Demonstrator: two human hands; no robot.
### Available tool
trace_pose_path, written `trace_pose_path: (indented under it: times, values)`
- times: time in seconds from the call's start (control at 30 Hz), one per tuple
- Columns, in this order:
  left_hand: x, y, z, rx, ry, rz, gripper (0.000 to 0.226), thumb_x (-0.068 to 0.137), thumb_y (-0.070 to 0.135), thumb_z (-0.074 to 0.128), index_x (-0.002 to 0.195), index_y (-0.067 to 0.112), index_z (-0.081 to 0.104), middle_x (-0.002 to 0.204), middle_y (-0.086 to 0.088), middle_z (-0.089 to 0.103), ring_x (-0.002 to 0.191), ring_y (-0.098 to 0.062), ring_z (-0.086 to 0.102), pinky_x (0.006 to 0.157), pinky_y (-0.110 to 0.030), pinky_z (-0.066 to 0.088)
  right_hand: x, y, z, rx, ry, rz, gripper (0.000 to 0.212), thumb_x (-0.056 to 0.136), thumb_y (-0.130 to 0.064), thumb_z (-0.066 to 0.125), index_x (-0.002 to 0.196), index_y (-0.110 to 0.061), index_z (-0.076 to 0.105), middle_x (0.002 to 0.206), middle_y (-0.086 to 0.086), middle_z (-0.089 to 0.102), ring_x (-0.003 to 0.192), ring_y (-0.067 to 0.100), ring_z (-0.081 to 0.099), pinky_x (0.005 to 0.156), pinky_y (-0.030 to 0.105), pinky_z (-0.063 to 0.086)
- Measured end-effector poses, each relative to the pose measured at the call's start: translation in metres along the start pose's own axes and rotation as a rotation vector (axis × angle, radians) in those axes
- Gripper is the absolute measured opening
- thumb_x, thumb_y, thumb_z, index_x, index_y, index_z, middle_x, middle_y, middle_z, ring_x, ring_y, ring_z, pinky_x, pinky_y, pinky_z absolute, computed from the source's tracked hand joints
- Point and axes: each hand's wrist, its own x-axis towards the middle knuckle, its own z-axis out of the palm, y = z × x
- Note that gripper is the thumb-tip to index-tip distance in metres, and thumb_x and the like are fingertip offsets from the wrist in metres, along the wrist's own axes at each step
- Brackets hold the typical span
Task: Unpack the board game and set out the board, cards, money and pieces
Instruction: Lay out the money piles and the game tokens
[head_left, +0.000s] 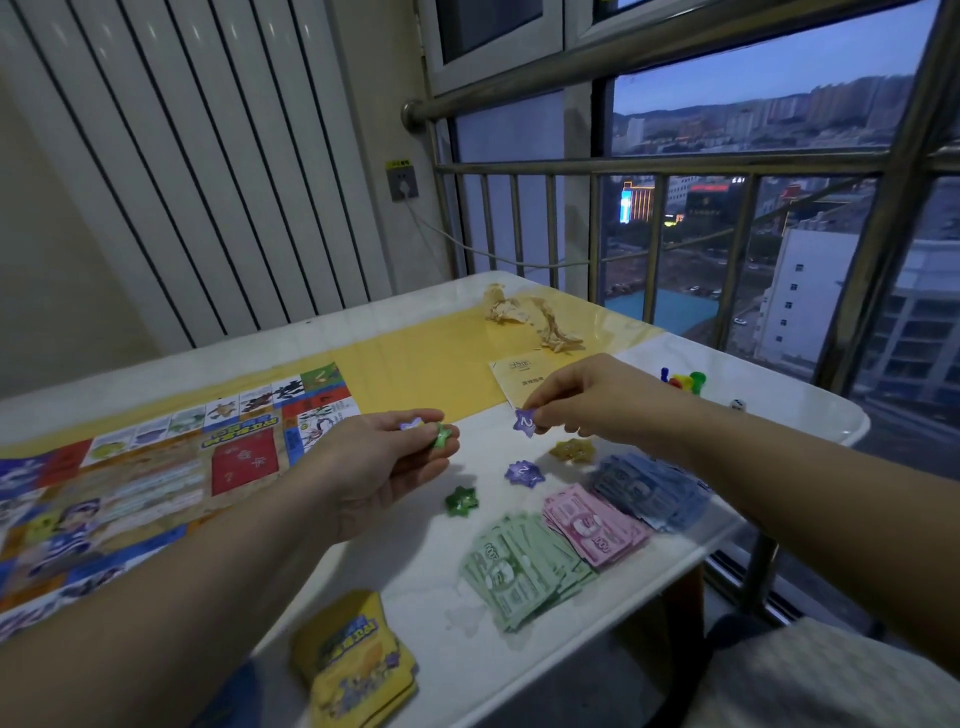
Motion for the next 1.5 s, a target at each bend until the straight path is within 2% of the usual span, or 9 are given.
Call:
trace_pose_path:
  times: [0.23,0.43,0.63,0.9,1.1,1.2,1.3,1.43,1.5]
  values:
    - [-0.003,-0.008,-0.011,-0.103,0.027,-0.097,0.008,0.092,0.0,0.053,0.091,-0.002,0.061,0.07,-0.016,0.07,0.058,-0.015,0.068,0.047,-0.019,0.054,0.005,-0.003,0.022,-0.439,-0.018,-0.078,0.026,0.091,-0.023,0.059,0.116,-0.016,0.067,0.104,-0.006,0.064,0.074,-0.001,0.05,0.061,0.01,0.039]
    - [-0.009,-0.007,-0.007,-0.234,-0.051,-0.195,0.018,0.096,0.003,0.046,0.097,-0.006,0.062,0.094,-0.021,0.066,0.065,-0.024,0.071,0.055,-0.03,0.059,-0.002,-0.023,0.04,-0.22,-0.063,-0.178,0.024,0.088,-0.036,0.063,0.105,-0.021,0.071,0.103,-0.006,0.07,0.083,0.006,0.062,0.075,0.024,0.051]
    - [-0.018,-0.004,-0.009,-0.171,-0.107,-0.149,0.026,0.094,-0.01,0.037,0.099,-0.006,0.062,0.083,-0.026,0.068,0.061,-0.021,0.07,0.06,-0.027,0.058,0.003,-0.029,0.055,-0.15,-0.057,-0.178,0.007,0.081,-0.03,0.073,0.078,-0.024,0.071,0.086,0.001,0.072,0.083,0.028,0.065,0.071,0.041,0.054]
    - [-0.016,0.002,-0.034,-0.032,0.016,-0.043,0.021,0.094,-0.007,0.045,0.098,0.002,0.063,0.088,-0.014,0.07,0.065,-0.014,0.07,0.06,-0.023,0.057,0.011,-0.026,0.046,-0.091,-0.082,-0.066,0.013,0.082,-0.024,0.072,0.094,-0.02,0.07,0.079,-0.003,0.074,0.057,0.013,0.051,0.055,0.024,0.041]
    - [-0.017,-0.002,-0.032,-0.011,-0.012,-0.062,0.013,0.09,-0.005,0.053,0.096,0.002,0.063,0.078,-0.012,0.072,0.064,-0.013,0.07,0.057,-0.021,0.057,0.007,-0.027,0.053,-0.338,-0.031,-0.147,0.028,0.086,-0.036,0.066,0.111,-0.023,0.065,0.1,-0.003,0.065,0.073,0.006,0.056,0.064,0.017,0.044]
    - [-0.018,-0.006,-0.022,-0.039,-0.072,-0.099,0.013,0.089,-0.004,0.054,0.096,0.001,0.064,0.077,-0.015,0.071,0.062,-0.013,0.069,0.053,-0.02,0.056,0.001,-0.031,0.053,-0.125,-0.085,-0.14,0.02,0.085,-0.041,0.064,0.1,-0.027,0.068,0.088,-0.006,0.069,0.08,0.025,0.063,0.071,0.036,0.051]
    - [-0.02,-0.007,-0.008,-0.101,-0.126,-0.122,0.013,0.091,-0.004,0.051,0.094,0.0,0.063,0.072,-0.015,0.068,0.059,-0.013,0.068,0.053,-0.02,0.057,-0.005,-0.029,0.053,-0.09,-0.116,-0.164,0.019,0.082,-0.037,0.069,0.092,-0.021,0.072,0.081,-0.005,0.071,0.067,0.005,0.06,0.062,0.022,0.046]
    - [-0.02,-0.004,0.009,-0.177,-0.139,-0.173,0.02,0.096,0.001,0.044,0.091,-0.002,0.064,0.076,-0.019,0.069,0.061,-0.019,0.07,0.059,-0.026,0.058,-0.006,-0.02,0.042,-0.075,-0.049,-0.148,0.007,0.082,-0.025,0.072,0.085,-0.018,0.074,0.08,-0.001,0.073,0.075,0.011,0.066,0.077,0.033,0.053]
    - [-0.021,0.0,0.017,-0.213,-0.145,-0.193,0.022,0.097,0.001,0.041,0.093,-0.003,0.062,0.083,-0.023,0.068,0.07,-0.026,0.07,0.065,-0.03,0.058,-0.007,-0.017,0.035,-0.057,-0.017,-0.139,0.003,0.081,-0.022,0.073,0.08,-0.02,0.074,0.071,-0.007,0.071,0.065,0.002,0.062,0.066,0.025,0.051]
